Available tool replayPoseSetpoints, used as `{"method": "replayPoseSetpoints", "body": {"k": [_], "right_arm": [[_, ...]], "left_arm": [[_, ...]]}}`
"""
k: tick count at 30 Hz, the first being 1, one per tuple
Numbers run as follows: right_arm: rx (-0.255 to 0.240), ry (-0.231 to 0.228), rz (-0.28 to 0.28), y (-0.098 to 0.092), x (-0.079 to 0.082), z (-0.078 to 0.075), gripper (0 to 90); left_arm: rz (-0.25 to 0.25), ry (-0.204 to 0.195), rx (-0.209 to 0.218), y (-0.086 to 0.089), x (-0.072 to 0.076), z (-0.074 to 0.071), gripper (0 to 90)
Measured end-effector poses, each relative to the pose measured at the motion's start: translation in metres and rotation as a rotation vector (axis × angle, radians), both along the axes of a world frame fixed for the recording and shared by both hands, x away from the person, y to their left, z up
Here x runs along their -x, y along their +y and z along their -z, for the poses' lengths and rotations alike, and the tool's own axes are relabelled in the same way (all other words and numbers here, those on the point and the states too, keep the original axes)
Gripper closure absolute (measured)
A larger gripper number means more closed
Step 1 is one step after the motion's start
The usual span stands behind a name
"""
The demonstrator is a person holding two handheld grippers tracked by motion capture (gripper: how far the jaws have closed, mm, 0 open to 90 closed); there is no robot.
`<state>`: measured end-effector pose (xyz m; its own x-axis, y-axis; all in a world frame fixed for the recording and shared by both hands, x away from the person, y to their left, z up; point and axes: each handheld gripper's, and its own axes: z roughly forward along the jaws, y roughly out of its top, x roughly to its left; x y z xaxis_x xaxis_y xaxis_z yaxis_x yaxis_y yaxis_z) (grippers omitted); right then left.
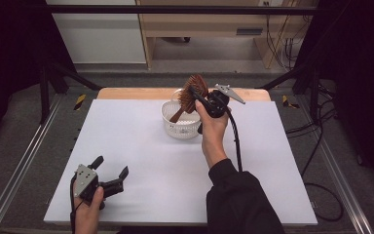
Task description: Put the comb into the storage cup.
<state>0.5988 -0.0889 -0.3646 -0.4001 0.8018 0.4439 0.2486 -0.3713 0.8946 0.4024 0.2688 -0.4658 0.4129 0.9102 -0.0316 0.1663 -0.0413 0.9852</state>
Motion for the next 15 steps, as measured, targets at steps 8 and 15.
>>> {"method": "replayPoseSetpoints", "body": {"k": [8,15], "right_arm": [[0.001,0.012,0.001,0.0017,-0.0019,0.0060,50.6],[-0.007,0.018,0.004,0.0018,-0.0028,0.0106,50.6]], "left_arm": [[0.002,0.000,0.001,-0.0001,0.0001,-0.0001,2.0],[0.003,0.000,0.000,-0.0004,0.0001,-0.0001,2.0]]}}
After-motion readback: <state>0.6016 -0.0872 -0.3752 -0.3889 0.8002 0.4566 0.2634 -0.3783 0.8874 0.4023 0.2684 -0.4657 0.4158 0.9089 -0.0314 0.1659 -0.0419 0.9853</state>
